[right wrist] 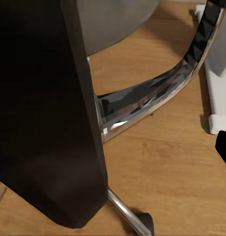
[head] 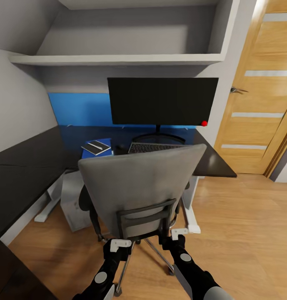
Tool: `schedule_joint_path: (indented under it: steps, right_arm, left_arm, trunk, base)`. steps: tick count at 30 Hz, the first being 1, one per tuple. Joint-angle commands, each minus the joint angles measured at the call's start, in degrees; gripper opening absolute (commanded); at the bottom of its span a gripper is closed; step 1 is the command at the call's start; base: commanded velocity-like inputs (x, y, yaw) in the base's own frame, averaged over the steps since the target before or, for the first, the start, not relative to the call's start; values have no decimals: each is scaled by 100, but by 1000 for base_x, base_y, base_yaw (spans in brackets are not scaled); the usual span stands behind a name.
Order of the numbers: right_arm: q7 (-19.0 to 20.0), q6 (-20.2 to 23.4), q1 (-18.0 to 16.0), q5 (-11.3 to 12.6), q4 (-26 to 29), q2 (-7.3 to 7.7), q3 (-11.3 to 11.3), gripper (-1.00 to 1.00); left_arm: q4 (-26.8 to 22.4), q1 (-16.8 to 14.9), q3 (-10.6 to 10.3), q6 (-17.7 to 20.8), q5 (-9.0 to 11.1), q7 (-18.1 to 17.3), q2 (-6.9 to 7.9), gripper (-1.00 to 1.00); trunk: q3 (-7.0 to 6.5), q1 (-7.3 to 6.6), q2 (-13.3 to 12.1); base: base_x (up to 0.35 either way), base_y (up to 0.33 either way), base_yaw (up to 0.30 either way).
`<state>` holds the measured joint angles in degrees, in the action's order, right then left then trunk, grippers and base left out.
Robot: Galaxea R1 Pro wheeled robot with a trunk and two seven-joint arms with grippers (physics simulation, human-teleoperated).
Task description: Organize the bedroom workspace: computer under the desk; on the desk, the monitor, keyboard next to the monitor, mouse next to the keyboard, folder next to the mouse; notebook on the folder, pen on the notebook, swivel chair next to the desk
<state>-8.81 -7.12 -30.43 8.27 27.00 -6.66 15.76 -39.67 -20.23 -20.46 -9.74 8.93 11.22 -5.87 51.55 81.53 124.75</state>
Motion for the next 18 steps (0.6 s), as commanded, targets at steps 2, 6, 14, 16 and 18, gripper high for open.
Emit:
schedule_joint_path:
  steps: [2,6,14,16,18]
  right_arm:
    - [-53,-28,-3,70,-9,6,41,100]
    - [-52,-26,-4,70,-11,7,41,100]
    - [-52,-26,-5,70,-11,7,41,100]
    - [-51,-26,-3,70,-11,7,41,100]
    - [-51,-28,-6,70,-11,7,41,100]
  left_arm:
    - [4,-8,-33,-34,65,47,7,100]
    - [4,-8,-37,-36,65,47,7,100]
    - [4,-8,-37,-35,65,40,7,100]
    - [4,-8,-37,-31,65,39,7,100]
    - [1,-8,-37,-29,65,39,7,100]
  trunk:
    - [4,3,1]
    - [4,3,1]
    - [4,3,1]
    - [4,3,1]
    - [4,3,1]
  base:
    - [140,0,0]
    - [-53,0,0]
    - [-296,-14,0]
    - [-331,-85,0]
    - [-335,-114,0]
